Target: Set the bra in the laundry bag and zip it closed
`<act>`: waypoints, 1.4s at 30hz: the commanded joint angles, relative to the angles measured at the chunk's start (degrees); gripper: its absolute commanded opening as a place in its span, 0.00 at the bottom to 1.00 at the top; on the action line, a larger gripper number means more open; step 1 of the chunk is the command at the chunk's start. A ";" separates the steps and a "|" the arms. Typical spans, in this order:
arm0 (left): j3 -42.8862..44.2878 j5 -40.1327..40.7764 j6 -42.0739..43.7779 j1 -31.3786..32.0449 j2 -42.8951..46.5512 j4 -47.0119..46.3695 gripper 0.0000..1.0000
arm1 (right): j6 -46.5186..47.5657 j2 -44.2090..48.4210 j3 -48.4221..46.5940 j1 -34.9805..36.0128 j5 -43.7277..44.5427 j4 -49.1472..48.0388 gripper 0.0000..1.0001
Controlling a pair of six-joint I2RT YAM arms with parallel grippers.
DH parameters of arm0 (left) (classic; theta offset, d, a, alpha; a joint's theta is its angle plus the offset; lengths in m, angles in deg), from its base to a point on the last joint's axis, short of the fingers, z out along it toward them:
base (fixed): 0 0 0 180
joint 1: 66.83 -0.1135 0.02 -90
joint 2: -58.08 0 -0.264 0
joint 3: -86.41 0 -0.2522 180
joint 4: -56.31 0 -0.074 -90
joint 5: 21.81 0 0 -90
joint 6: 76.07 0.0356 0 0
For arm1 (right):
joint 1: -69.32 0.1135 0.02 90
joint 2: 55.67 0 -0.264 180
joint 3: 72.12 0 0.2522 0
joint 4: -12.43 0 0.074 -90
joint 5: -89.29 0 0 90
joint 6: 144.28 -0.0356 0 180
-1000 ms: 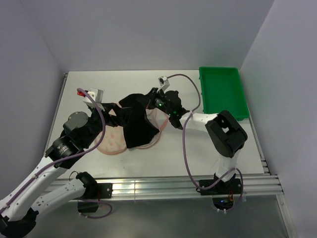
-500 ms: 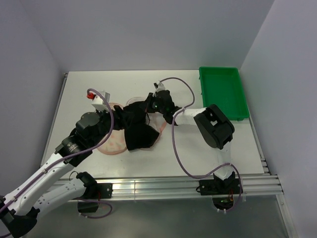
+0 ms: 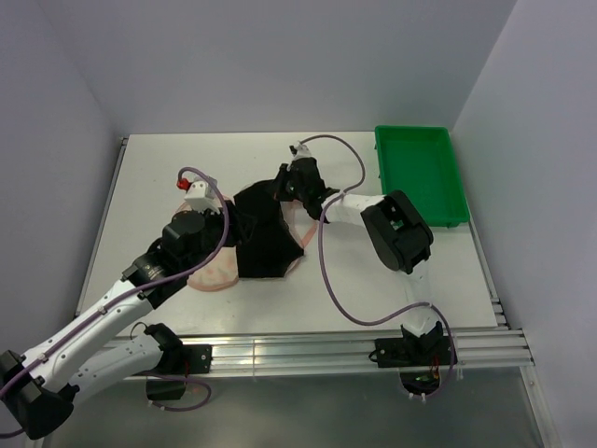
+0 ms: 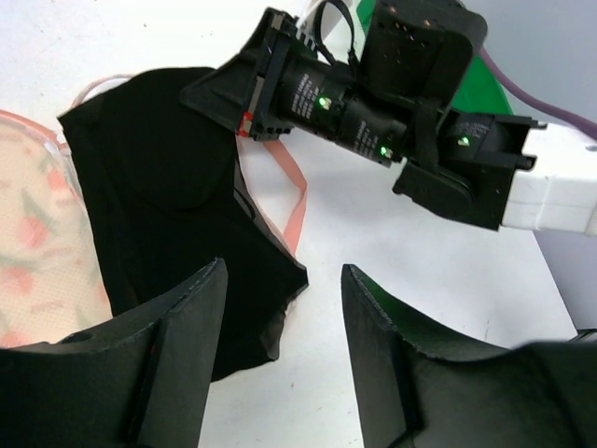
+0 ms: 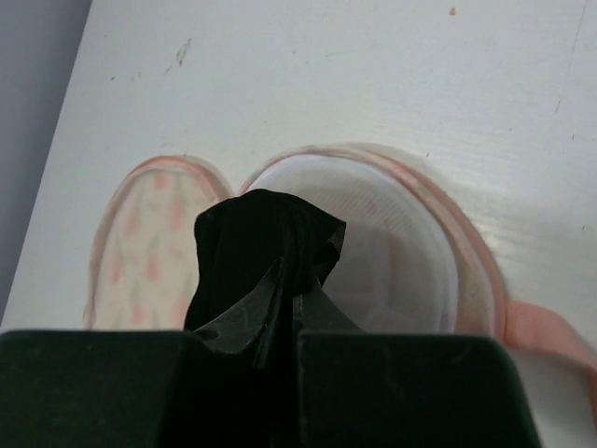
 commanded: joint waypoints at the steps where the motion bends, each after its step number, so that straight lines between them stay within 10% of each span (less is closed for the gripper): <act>1: -1.14 1.09 -1.70 -0.26 -0.49 -3.73 0.58 | -0.32 -2.75 -5.00 -1.60 0.58 2.96 0.05; 12: -3.60 2.24 -3.55 -0.34 -1.98 -4.17 0.53 | -4.19 -6.27 -9.49 -2.75 0.93 8.95 0.22; 21: -5.62 4.69 -5.13 -0.26 -3.82 -3.56 0.56 | -2.52 -1.27 -6.42 -2.66 1.80 9.03 0.71; 31: -6.06 3.74 -7.68 -3.76 -7.25 -5.49 0.57 | 1.87 9.97 0.26 -2.84 6.64 10.07 0.93; 37: -7.99 -0.22 -11.19 -14.13 -5.42 -2.25 0.56 | 1.10 16.56 6.23 -2.05 5.68 10.36 0.90; 40: -9.57 0.12 -12.95 -19.49 -1.56 2.58 0.56 | 0.03 21.04 13.08 0.76 4.09 8.07 0.61; 41: -10.71 2.30 -13.65 -20.55 -0.59 3.81 0.56 | -0.14 22.11 16.06 1.55 3.13 7.80 0.23; 42: -11.24 2.85 -13.92 -23.26 0.38 5.74 0.55 | -0.58 23.25 17.30 2.17 2.34 7.71 0.10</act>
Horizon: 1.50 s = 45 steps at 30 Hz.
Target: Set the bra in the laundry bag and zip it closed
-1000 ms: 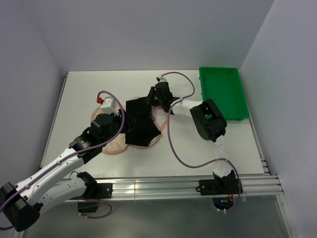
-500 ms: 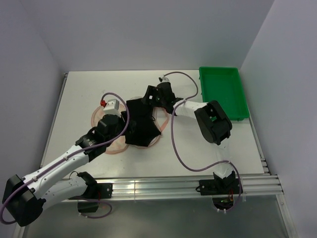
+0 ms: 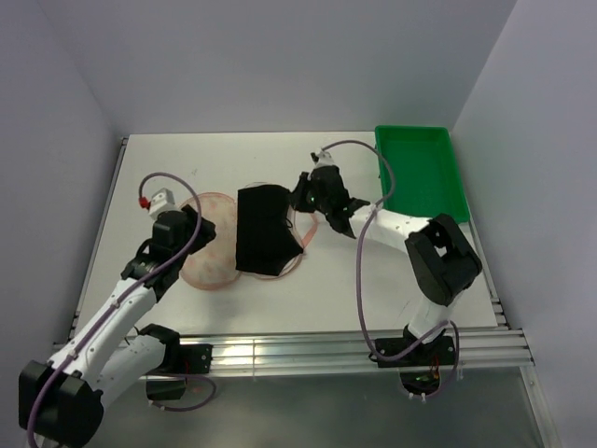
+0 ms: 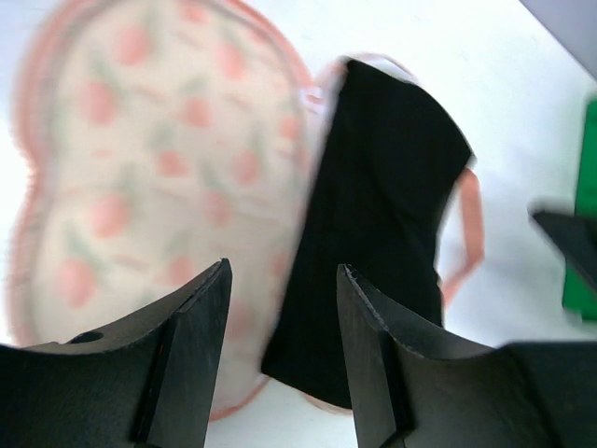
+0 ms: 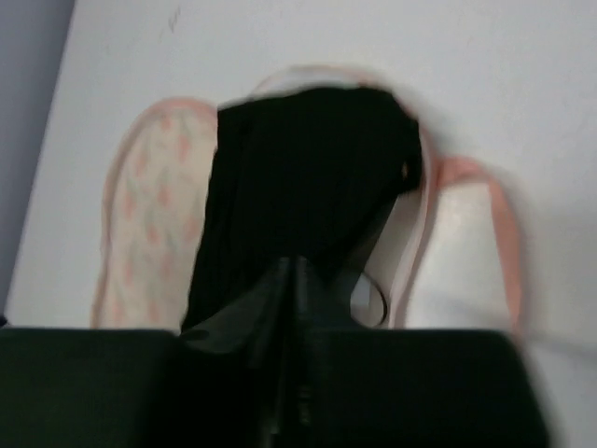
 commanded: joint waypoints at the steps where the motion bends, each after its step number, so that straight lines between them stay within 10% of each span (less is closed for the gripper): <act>1: -2.13 1.80 -2.91 -5.61 4.69 5.30 0.55 | -1.41 6.16 7.01 3.74 -2.82 -2.62 0.00; 11: -5.74 -4.51 -2.73 -27.59 -1.44 5.48 0.45 | 3.23 20.77 18.11 5.95 -6.26 0.27 0.00; 27: -7.94 -8.21 -0.80 -28.40 -14.63 -2.42 0.42 | 5.17 18.93 18.38 5.86 -1.08 2.37 0.06; 37: -9.87 -11.03 -0.80 -28.31 -15.60 -4.63 0.51 | 4.82 16.11 17.41 3.84 2.97 5.63 0.29; 45: -10.49 -12.26 -1.06 -28.31 -12.88 -5.86 0.22 | 5.17 11.90 15.66 2.52 6.22 8.79 0.22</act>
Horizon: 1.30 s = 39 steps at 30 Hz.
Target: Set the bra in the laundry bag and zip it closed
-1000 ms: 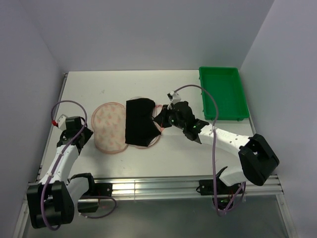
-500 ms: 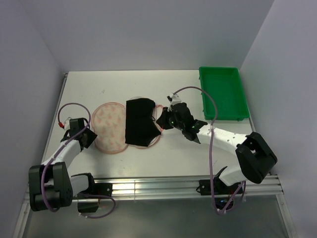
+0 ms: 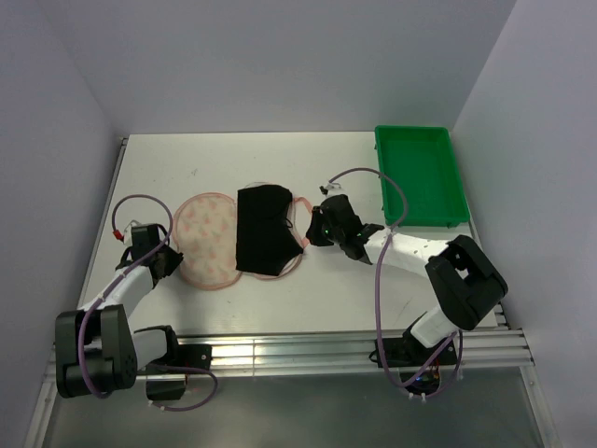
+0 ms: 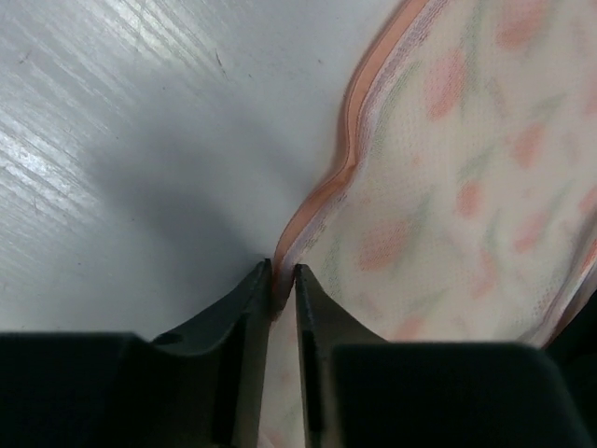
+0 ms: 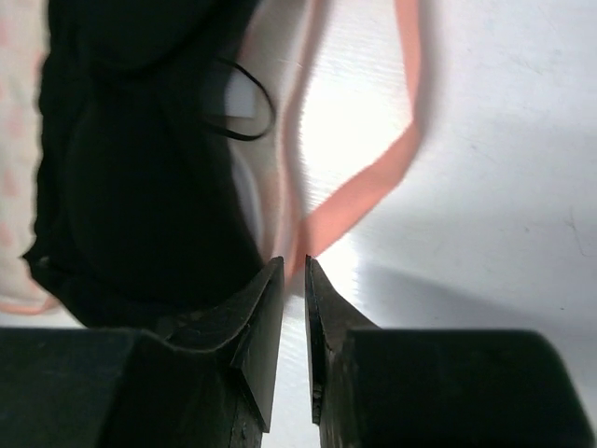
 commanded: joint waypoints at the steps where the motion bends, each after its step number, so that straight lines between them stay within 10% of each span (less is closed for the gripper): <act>1: -0.56 -2.01 0.20 0.00 2.99 -1.75 0.20 | 0.69 -1.50 -2.60 -0.65 3.73 1.47 0.22; 9: -1.27 -3.15 0.12 0.53 8.61 -2.10 0.00 | -2.73 -5.46 -0.67 -1.00 1.63 -1.07 0.49; 18: 0.40 -4.39 1.69 6.32 16.08 -2.01 0.00 | -4.40 -9.32 -3.65 -0.83 4.96 -1.07 0.26; 39: 16.40 2.73 3.11 32.42 15.83 0.27 0.00 | -2.65 -17.15 -10.51 1.55 1.27 -1.08 0.19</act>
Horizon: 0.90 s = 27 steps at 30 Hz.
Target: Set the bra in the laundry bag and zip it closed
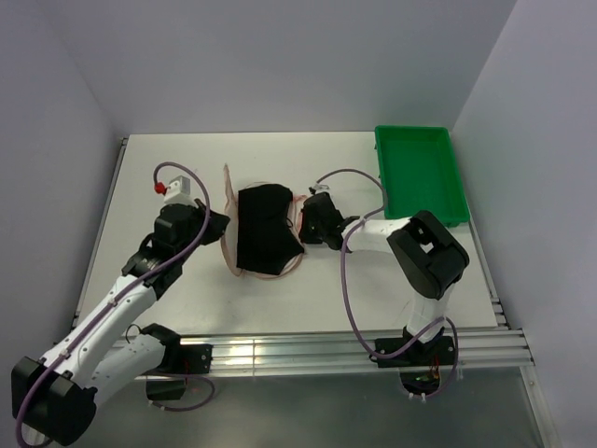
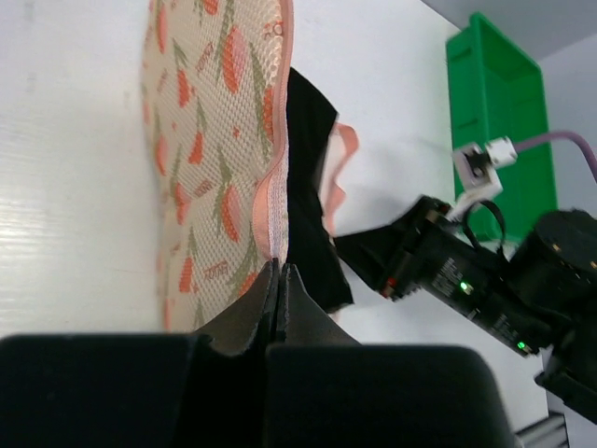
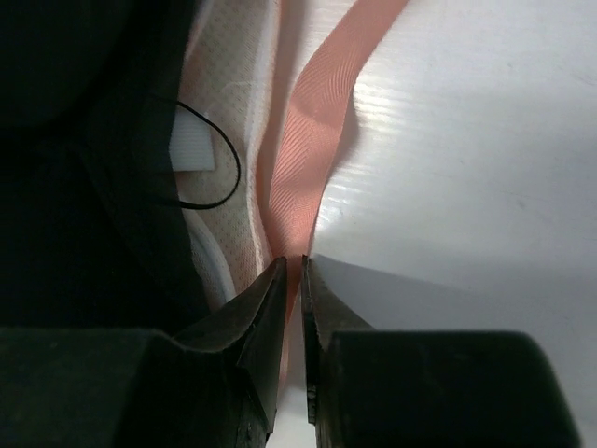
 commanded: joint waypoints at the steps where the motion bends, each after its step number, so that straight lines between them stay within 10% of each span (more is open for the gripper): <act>1: 3.46 0.90 0.48 4.12 -1.39 -1.41 0.00 | 1.55 -1.91 -3.16 1.39 -0.76 -0.01 0.19; 16: 8.74 5.91 -3.64 22.33 -19.75 -14.59 0.03 | -2.14 0.10 -1.50 0.43 -7.79 -3.87 0.22; 27: 12.16 8.97 1.00 22.15 -26.97 -18.55 0.59 | -1.00 7.74 3.07 -2.03 -5.07 -2.47 0.46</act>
